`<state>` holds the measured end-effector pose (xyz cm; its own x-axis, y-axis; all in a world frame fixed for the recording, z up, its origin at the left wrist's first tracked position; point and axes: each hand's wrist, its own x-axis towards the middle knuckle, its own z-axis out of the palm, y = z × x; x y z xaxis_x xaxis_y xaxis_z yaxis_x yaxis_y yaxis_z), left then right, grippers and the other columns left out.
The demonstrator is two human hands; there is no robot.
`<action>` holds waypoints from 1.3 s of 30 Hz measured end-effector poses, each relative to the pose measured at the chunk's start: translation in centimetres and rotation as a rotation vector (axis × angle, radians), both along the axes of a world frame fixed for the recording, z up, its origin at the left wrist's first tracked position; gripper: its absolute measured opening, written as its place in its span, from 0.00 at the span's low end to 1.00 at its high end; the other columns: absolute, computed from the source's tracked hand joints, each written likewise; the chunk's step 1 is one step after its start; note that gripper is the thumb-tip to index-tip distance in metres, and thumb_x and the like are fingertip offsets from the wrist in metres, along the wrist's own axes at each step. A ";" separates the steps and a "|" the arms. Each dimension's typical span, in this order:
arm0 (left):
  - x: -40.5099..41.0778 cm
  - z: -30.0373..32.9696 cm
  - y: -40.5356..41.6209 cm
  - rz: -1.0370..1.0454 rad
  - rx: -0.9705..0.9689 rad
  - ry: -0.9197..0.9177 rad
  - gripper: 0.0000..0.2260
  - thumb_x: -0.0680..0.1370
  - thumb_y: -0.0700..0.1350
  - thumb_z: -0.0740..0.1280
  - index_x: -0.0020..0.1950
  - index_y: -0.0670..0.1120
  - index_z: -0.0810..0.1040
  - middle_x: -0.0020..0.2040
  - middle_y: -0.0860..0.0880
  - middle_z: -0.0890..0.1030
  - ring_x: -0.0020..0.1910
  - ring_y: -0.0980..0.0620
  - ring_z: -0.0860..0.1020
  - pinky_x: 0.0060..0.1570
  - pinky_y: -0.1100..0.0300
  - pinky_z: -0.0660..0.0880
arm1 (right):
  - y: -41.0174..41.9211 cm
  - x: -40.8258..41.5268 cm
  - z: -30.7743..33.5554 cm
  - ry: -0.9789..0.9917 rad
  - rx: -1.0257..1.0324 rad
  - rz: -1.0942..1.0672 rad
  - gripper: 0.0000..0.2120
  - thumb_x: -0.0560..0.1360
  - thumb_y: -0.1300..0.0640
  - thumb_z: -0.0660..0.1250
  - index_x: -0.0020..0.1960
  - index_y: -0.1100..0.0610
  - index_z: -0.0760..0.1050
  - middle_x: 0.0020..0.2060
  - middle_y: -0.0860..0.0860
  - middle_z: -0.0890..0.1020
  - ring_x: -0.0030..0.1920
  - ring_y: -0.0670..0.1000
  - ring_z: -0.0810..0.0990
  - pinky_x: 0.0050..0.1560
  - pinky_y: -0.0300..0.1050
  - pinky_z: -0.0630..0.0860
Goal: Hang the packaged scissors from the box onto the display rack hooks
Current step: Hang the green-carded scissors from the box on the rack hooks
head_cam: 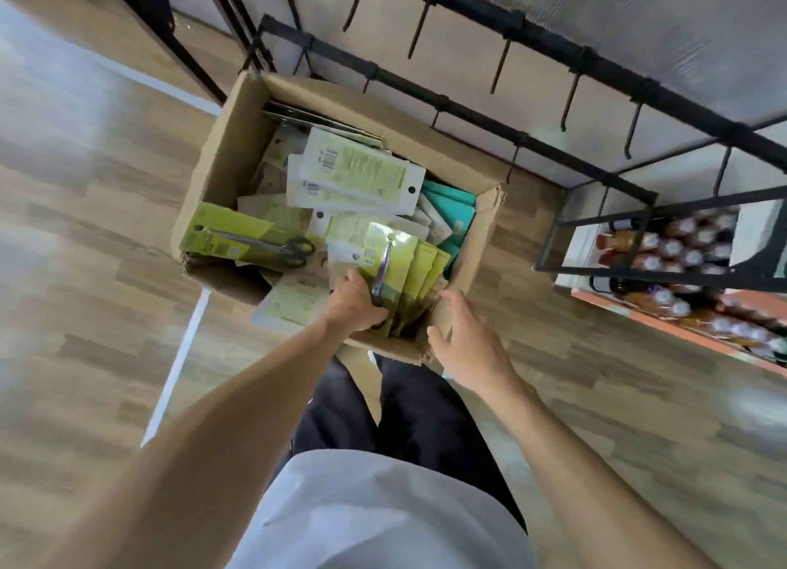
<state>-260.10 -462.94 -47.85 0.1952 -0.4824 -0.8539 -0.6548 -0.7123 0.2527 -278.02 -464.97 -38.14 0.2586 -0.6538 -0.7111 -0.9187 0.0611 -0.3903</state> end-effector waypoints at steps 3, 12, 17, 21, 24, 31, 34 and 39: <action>-1.3 -1.4 0.4 0.075 -0.038 -0.047 0.41 0.71 0.48 0.77 0.73 0.39 0.54 0.67 0.36 0.66 0.62 0.34 0.74 0.58 0.46 0.74 | 0.5 -0.4 -0.5 -0.018 -0.026 0.023 0.25 0.80 0.57 0.61 0.76 0.54 0.60 0.69 0.53 0.74 0.66 0.55 0.75 0.64 0.49 0.71; -1.5 -0.4 0.7 0.138 -0.161 -0.135 0.41 0.67 0.50 0.79 0.69 0.38 0.59 0.63 0.37 0.67 0.59 0.35 0.73 0.60 0.45 0.74 | 0.1 -0.9 -1.2 -0.016 -0.031 0.065 0.24 0.80 0.58 0.61 0.75 0.55 0.61 0.73 0.52 0.71 0.71 0.53 0.71 0.66 0.47 0.70; 1.9 4.6 1.0 0.179 -0.400 -0.138 0.35 0.65 0.53 0.79 0.62 0.40 0.67 0.55 0.46 0.65 0.50 0.46 0.70 0.50 0.54 0.72 | -1.8 0.7 -1.4 0.025 -0.144 0.025 0.18 0.80 0.56 0.61 0.69 0.57 0.65 0.60 0.56 0.79 0.60 0.57 0.78 0.51 0.49 0.74; 4.6 6.8 1.8 0.173 -0.418 -0.181 0.33 0.65 0.53 0.79 0.62 0.40 0.68 0.57 0.46 0.67 0.51 0.49 0.68 0.50 0.59 0.69 | -2.6 2.3 -2.2 0.023 -0.069 -0.148 0.14 0.79 0.55 0.64 0.63 0.57 0.68 0.55 0.55 0.80 0.55 0.57 0.79 0.46 0.46 0.70; 5.3 7.2 2.6 0.176 -0.369 -0.192 0.32 0.65 0.53 0.79 0.60 0.41 0.68 0.56 0.46 0.68 0.52 0.48 0.70 0.50 0.60 0.67 | -2.0 3.4 -3.7 0.131 0.011 -0.161 0.17 0.78 0.55 0.65 0.63 0.62 0.69 0.58 0.61 0.77 0.59 0.62 0.77 0.53 0.50 0.74; 5.7 8.0 3.9 0.248 -0.365 -0.152 0.29 0.65 0.53 0.78 0.58 0.44 0.68 0.55 0.48 0.68 0.49 0.52 0.67 0.47 0.64 0.65 | -0.2 5.8 -8.0 0.168 0.404 -0.422 0.31 0.79 0.46 0.66 0.72 0.67 0.66 0.66 0.58 0.76 0.65 0.59 0.75 0.53 0.43 0.71; 6.4 8.4 4.1 0.266 -0.402 -0.160 0.28 0.65 0.52 0.78 0.56 0.45 0.67 0.53 0.48 0.68 0.48 0.52 0.67 0.38 0.67 0.64 | 0.8 6.4 -9.7 0.095 0.379 -0.656 0.31 0.77 0.46 0.69 0.72 0.63 0.66 0.66 0.57 0.76 0.64 0.59 0.76 0.52 0.45 0.72; 8.3 8.5 5.0 0.279 -0.448 -0.173 0.29 0.64 0.53 0.79 0.56 0.45 0.66 0.54 0.48 0.67 0.49 0.50 0.71 0.43 0.63 0.72 | 1.4 6.2 -10.6 0.082 0.210 -0.603 0.16 0.78 0.49 0.69 0.57 0.60 0.73 0.57 0.57 0.80 0.53 0.58 0.77 0.50 0.45 0.70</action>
